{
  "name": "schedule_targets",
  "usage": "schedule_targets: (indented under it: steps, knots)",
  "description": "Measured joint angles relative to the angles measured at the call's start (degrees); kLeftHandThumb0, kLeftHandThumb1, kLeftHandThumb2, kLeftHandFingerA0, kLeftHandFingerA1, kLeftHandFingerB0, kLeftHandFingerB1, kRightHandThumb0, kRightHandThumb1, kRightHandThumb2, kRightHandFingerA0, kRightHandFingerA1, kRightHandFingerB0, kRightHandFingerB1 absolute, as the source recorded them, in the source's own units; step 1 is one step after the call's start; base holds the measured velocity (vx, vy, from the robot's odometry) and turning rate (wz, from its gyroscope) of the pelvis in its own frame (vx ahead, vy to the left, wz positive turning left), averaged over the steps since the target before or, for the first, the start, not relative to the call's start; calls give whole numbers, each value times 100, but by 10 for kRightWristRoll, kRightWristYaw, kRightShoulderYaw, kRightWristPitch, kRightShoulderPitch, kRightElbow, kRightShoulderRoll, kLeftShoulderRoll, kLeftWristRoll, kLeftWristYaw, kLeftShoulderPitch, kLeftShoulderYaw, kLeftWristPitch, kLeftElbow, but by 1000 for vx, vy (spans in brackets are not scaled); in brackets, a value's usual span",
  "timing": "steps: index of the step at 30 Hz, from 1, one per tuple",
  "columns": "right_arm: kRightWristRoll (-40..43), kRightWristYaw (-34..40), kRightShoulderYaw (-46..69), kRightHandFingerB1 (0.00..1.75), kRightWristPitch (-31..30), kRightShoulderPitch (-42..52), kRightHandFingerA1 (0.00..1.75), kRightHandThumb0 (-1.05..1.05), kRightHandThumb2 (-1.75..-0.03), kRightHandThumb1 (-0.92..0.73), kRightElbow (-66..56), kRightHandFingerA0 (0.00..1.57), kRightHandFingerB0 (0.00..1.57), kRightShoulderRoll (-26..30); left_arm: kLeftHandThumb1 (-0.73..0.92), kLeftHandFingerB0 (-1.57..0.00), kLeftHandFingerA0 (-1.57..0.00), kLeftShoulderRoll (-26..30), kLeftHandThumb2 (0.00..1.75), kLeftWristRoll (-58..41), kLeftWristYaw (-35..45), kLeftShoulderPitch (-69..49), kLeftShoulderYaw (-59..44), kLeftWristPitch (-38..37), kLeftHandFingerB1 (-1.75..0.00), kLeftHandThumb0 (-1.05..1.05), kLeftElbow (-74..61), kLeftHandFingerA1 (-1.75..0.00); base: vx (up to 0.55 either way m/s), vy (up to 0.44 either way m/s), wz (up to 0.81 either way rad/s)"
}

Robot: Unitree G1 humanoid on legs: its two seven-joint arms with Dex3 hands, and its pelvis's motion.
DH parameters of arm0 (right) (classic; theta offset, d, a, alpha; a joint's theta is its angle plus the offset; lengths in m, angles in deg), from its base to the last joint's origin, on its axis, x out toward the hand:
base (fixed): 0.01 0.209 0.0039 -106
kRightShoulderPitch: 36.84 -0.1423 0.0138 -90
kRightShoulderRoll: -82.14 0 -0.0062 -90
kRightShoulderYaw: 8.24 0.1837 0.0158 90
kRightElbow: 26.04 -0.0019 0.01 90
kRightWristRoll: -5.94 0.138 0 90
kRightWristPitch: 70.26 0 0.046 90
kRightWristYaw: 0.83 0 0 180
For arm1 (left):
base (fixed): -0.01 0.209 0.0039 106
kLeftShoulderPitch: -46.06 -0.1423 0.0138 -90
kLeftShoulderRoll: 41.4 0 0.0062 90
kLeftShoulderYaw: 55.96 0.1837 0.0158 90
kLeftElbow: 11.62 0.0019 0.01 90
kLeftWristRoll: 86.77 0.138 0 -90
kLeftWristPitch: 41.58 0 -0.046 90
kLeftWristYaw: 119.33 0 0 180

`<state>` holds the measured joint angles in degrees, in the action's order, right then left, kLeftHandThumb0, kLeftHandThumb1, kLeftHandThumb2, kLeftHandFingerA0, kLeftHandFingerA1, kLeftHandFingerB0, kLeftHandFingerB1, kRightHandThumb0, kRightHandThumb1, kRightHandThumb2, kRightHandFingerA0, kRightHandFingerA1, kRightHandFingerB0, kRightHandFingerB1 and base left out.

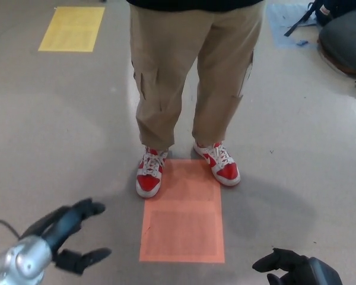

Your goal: The robot recieved a bottle of protein shake from a person using its left hand and then shake the protein up and down 2 two times and hand it back to the person

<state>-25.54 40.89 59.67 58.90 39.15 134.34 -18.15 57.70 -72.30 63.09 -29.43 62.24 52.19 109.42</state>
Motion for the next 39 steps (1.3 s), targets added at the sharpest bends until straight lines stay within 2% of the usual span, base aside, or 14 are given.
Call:
schedule_targets:
  steps: [6,7,9,16,17,18,21,22,23,35,36,37,38,39]
  knots:
    - [0,-2,1,63,-1,-18,59,-14,-73,-66,2,106,91,-6,49,-9,-34,0,81,27,-49,-6,2,-58,-32,-76,87,-45,0,0,0]
    - [0,-2,1,64,-2,-20,59,-14,-74,-67,2,105,91,-6,57,-11,-39,0,59,29,-54,-6,2,-64,-24,-71,95,-35,0,0,0]
    - [0,-2,2,64,-2,-28,59,-14,-74,-68,2,105,91,-7,46,-4,-28,-1,80,33,-67,-6,1,-84,-25,-70,123,-46,0,0,0]
    - [1,-2,6,64,-2,-47,60,-15,-76,-66,4,106,92,-7,42,-5,-21,-9,74,33,-98,-2,-17,-153,-20,-64,196,-45,0,0,0]
    - [1,-2,7,63,-2,-49,59,-15,-75,-67,4,106,92,-7,50,-3,-27,-10,55,33,-101,-1,-20,-160,-23,-62,203,-35,0,0,0]
    - [1,-2,8,63,-3,-53,60,-15,-70,-68,5,106,91,-7,41,-1,-19,-13,75,33,-105,3,-24,-171,-13,-64,214,-45,0,0,0]
    - [2,-2,11,61,-8,-66,58,-16,-69,-68,7,104,91,-7,41,-1,-19,-21,76,33,-116,14,-37,-201,-12,-65,243,-45,0,0,0]
    - [2,-2,11,59,-10,-71,58,-17,-68,-68,8,104,90,-7,49,0,-22,-24,57,33,-120,18,-42,-211,-19,-65,253,-34,0,0,0]
    - [1,-2,11,56,-12,-74,55,-17,-68,-68,8,104,90,-7,43,-1,-19,-26,78,33,-122,21,-44,-220,-11,-70,261,-44,0,0,0]
    - [2,5,26,48,-72,-105,51,-20,-62,-72,17,94,78,-9,54,0,-21,-29,91,73,-163,85,-30,-308,-17,-76,357,-47,0,0,0]
    - [2,6,26,47,-75,-106,50,-21,-62,-73,17,93,76,-9,71,0,-33,-29,62,79,-167,87,-24,-309,-19,-77,361,-35,0,0,0]
    - [2,6,27,47,-80,-106,50,-21,-62,-73,17,93,76,-9,71,0,-33,-29,62,86,-172,91,-17,-309,-19,-77,365,-35,0,0,0]
    - [2,7,27,45,-84,-107,49,-22,-63,-74,18,90,74,-8,64,0,-29,-29,97,95,-178,95,-10,-309,-17,-81,369,-49,0,0,0]
    - [1,7,26,45,-88,-108,49,-22,-63,-74,18,90,74,-8,64,0,-29,-29,97,103,-184,99,-2,-309,-17,-81,371,-49,0,0,0]
